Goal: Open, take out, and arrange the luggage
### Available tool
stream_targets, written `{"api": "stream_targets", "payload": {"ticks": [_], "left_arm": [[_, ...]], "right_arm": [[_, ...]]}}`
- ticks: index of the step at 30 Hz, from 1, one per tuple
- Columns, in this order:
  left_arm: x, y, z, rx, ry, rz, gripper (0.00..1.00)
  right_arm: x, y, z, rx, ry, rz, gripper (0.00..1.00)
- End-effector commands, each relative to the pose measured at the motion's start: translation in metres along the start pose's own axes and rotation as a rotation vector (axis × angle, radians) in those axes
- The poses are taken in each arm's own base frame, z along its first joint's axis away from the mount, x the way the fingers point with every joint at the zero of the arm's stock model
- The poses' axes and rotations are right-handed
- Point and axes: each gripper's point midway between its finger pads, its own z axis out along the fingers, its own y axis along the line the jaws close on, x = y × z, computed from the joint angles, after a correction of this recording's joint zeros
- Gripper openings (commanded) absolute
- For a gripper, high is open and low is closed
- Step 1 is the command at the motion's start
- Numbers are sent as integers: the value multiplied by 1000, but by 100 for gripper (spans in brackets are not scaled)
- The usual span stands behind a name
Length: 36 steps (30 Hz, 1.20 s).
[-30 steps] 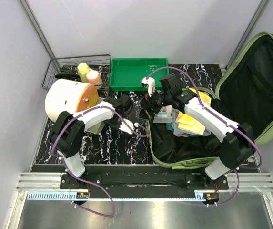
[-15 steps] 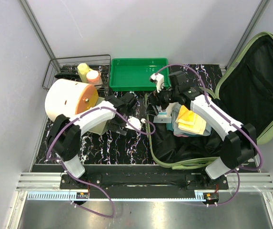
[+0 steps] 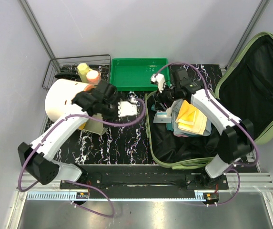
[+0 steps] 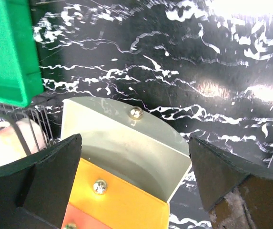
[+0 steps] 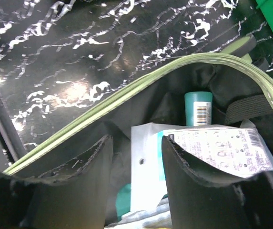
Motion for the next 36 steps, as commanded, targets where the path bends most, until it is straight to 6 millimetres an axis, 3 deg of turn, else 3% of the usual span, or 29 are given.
{"api": "stream_targets", "payload": {"ticks": [1, 6, 9, 14, 18, 22, 28, 30, 32, 34, 36], "left_arm": [[-44, 20, -63, -78, -294, -188, 99], [-52, 33, -109, -151, -413, -353, 99], [-48, 33, -122, -203, -408, -364, 99], [-28, 35, -130, -320, -370, -399, 99], [-21, 35, -135, -371, -365, -452, 99], [-18, 37, -138, -396, -367, -486, 99], [-16, 37, -139, -411, -362, -493, 99], [-17, 38, -140, -412, -365, -491, 99], [-18, 38, -141, -410, -369, -489, 99], [-20, 41, -143, -415, -376, -486, 99], [-22, 42, -144, -415, -385, -492, 99]], "right_arm": [[10, -24, 15, 37, 97, -49, 52], [34, -52, 45, 84, 208, -36, 51], [38, -62, 58, 94, 229, -33, 50], [54, -78, 83, 139, 294, -75, 51], [70, -86, 99, 159, 342, -91, 58], [89, -91, 107, 169, 403, -111, 63], [118, -96, 104, 201, 499, -129, 61], [125, -100, 97, 233, 530, -136, 55], [125, -98, 93, 238, 531, -142, 41], [114, -93, 85, 239, 496, -140, 30], [86, -85, 77, 229, 413, -136, 17]]}}
